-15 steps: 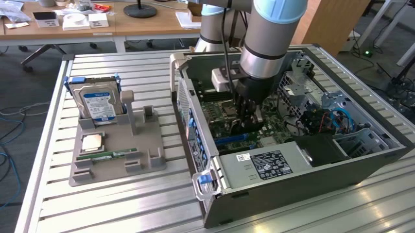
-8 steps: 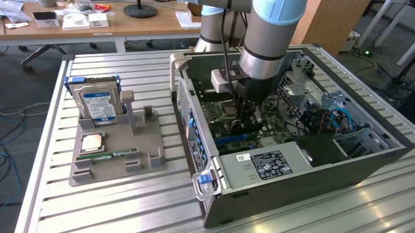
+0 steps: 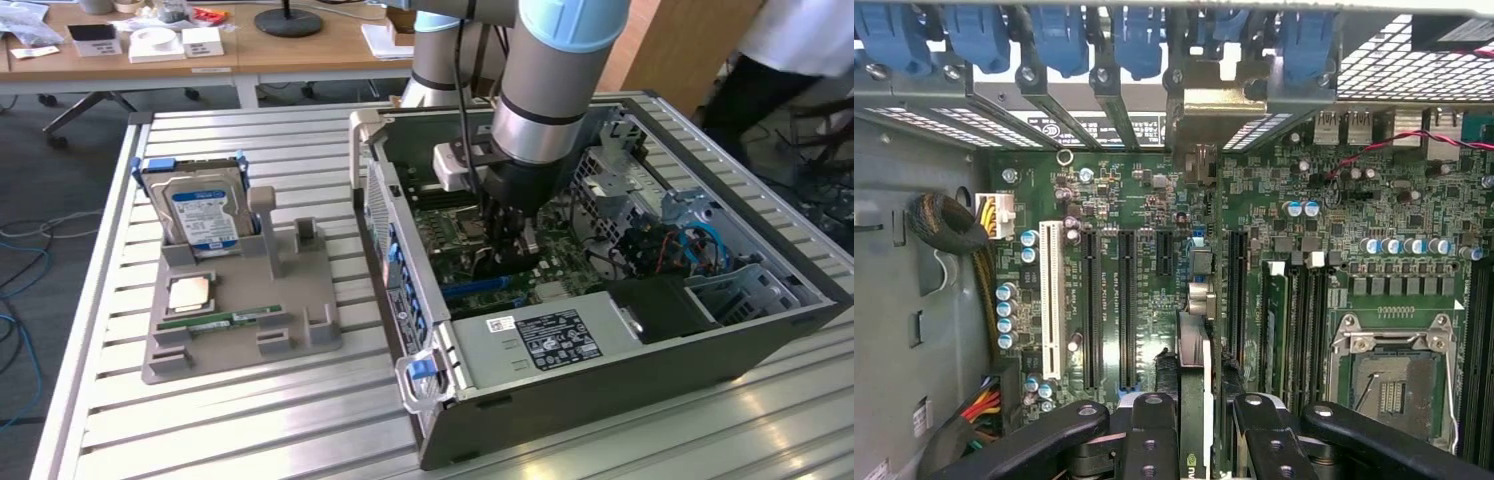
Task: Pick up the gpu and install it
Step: 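Insert the gpu into the slot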
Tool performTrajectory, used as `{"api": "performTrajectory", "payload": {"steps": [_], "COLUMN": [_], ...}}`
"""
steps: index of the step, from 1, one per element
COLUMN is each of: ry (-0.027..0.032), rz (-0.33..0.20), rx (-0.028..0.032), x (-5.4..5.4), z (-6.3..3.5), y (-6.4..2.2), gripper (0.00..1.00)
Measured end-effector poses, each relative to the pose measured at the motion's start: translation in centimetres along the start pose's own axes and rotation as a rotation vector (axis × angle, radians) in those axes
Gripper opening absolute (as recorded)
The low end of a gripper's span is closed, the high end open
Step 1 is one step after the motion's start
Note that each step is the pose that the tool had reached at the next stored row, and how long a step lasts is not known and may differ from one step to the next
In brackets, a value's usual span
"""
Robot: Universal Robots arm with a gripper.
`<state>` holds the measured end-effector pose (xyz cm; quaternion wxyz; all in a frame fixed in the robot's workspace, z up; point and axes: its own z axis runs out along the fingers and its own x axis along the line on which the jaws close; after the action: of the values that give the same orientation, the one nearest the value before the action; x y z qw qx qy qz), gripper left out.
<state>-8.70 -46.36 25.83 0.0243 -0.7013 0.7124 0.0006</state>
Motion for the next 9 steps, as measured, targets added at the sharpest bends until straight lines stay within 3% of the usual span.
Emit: {"api": "performTrajectory", "payload": {"steps": [9], "ry": [0.0003], "rz": [0.000], "rx": [-0.0002], "x": [-0.01], "z": [-0.02], "y": [0.08], "gripper": [0.26]}}
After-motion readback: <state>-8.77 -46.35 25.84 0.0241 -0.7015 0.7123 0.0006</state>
